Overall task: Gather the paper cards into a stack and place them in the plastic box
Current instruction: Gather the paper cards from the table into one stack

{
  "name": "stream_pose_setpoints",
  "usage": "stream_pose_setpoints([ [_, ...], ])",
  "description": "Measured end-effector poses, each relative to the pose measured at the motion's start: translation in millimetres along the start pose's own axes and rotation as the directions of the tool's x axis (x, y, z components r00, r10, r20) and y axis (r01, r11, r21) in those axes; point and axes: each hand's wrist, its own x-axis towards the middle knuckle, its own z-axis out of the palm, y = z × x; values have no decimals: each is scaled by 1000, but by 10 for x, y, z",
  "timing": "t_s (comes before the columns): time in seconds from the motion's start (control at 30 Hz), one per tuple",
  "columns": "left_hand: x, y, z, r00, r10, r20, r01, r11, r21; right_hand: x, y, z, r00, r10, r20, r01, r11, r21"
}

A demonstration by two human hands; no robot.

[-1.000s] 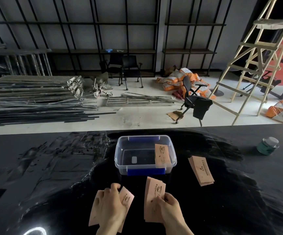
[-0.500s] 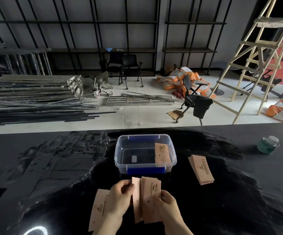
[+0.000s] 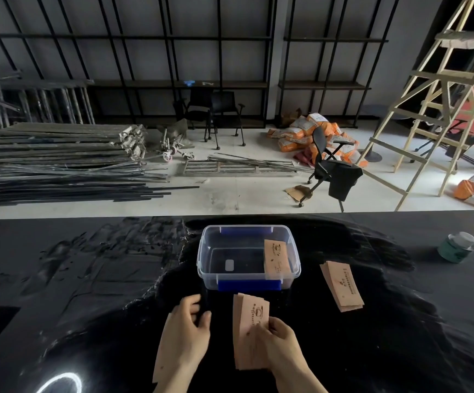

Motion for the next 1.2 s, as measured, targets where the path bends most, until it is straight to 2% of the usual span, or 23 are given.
stream_pose_setpoints([
  [0.1, 12, -233, -129, 993, -52, -109, 84, 944, 319, 7, -10, -4, 999, 37, -20, -37, 999, 13],
  [0.17, -19, -337, -187, 987, -109, -116, 151, 872, 466, 5, -9, 13, 998, 46, -36, -46, 999, 12],
  [0.23, -51, -393, -203, 987, -127, -99, 160, 826, 540, 18, -2, 33, 998, 42, -39, -41, 999, 10],
  [0.33, -69, -383, -180, 991, -99, -89, 132, 820, 556, 45, 7, 64, 999, 40, -24, -40, 999, 13],
  [0.53, -4, -351, -178, 984, -172, -52, 179, 927, 329, 38, -43, 107, 998, 66, -6, -66, 998, 23],
  [0.73, 97, -293, -143, 983, -178, -45, 177, 984, -24, 17, -68, 109, 998, 54, -22, -52, 997, 54],
  [0.87, 102, -135, -78, 986, -164, 23, 164, 955, -249, 9, -89, 148, 999, 36, -19, -35, 997, 70],
  [1.2, -25, 177, 135, 971, -129, 201, 215, 839, -500, -89, -129, 209, 1000, -18, -13, 19, 998, 67],
])
